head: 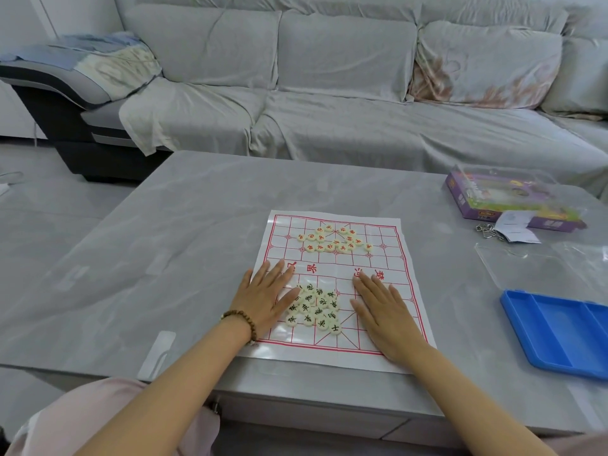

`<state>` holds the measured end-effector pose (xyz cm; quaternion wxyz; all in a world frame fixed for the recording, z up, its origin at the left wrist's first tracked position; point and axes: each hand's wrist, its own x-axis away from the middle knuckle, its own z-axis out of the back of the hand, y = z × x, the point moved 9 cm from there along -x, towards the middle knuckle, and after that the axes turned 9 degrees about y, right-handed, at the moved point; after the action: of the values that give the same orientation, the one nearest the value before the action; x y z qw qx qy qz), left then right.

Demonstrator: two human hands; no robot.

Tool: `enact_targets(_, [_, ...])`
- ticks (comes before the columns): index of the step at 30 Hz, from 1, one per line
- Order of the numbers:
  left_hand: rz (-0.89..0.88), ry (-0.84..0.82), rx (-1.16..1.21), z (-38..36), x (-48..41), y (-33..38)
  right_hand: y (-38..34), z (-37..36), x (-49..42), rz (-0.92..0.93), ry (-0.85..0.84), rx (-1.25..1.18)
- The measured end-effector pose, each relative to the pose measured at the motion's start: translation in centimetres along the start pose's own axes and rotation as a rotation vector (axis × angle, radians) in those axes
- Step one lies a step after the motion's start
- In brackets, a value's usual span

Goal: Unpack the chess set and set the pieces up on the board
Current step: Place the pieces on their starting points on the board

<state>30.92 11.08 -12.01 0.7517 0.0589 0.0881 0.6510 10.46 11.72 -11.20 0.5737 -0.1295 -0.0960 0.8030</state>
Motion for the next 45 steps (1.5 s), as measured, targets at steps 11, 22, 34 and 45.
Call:
enact_targets(11, [-0.031,0.081,0.06,0.6,0.5,0.4,-3.5,-0.5,0.6,0.198,-0.045,-0.173])
enact_targets(22, [-0.105,0.076,0.135,1.2,0.4,3.2,-2.8,1.7,0.3,0.074,0.042,-0.283])
enact_targets(34, [0.081,0.074,0.5,1.7,-1.2,2.6,-4.3,1.1,-5.9,-0.02,-0.008,-0.492])
enact_targets(45, [0.208,0.167,0.396,3.1,-9.0,-1.0,-3.9,2.0,-12.3,-0.109,0.276,-0.37])
